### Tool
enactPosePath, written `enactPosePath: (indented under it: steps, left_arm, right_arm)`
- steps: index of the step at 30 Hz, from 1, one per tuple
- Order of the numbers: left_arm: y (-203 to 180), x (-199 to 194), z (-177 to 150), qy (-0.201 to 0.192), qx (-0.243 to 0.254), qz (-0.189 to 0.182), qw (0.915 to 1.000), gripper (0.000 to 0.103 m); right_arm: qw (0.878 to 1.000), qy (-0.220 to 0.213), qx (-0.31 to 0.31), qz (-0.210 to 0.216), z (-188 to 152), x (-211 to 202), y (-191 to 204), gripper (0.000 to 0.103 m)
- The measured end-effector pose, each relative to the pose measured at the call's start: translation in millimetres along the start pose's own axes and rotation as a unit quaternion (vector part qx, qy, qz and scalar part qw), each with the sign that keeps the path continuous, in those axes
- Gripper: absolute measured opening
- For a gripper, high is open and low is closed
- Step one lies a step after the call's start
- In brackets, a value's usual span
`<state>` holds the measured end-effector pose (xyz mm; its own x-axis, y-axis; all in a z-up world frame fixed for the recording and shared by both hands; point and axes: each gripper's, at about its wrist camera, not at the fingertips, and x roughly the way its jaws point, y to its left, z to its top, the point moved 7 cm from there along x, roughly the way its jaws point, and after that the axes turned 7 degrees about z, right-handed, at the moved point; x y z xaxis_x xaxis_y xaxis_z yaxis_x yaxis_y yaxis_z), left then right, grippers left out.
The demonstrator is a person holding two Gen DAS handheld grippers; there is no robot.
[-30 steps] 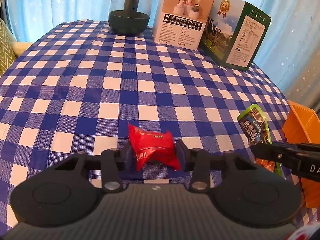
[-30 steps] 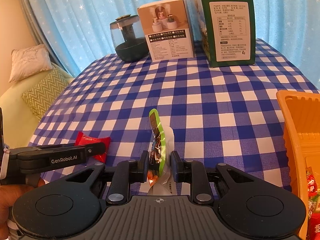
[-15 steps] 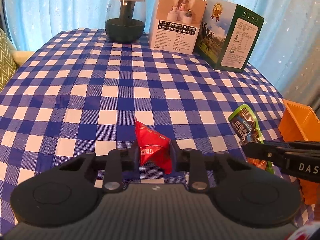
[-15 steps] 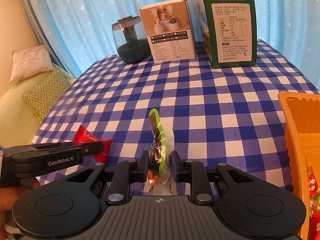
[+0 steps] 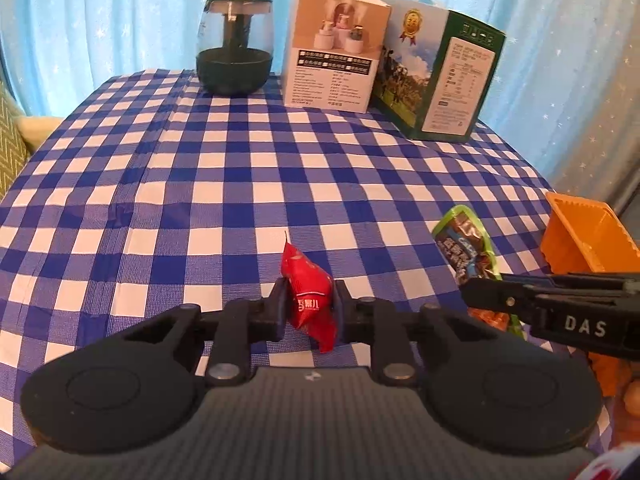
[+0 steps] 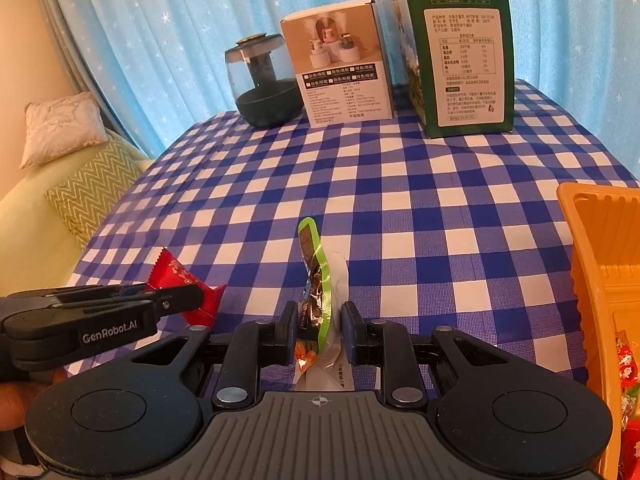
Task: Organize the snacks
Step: 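Carry both held packets over the orange tray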
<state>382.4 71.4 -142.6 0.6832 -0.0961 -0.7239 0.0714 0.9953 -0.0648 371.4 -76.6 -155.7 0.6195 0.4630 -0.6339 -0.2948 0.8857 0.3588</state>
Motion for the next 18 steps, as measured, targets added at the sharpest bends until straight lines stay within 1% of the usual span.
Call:
enactPosePath:
  steps: [8,18]
  left_arm:
    - [-15,-12,1,-0.01,0.014,-0.011,0.9998,0.02]
    - [-41,-38,11,-0.03,0.015,-0.034,0.9989,0.019]
  right_arm:
    - [1.0,-0.009,0.004,0.004,3,-8,0,0.023]
    - [0.999,-0.033,0.019,0.004,9,-37,-5,0.023]
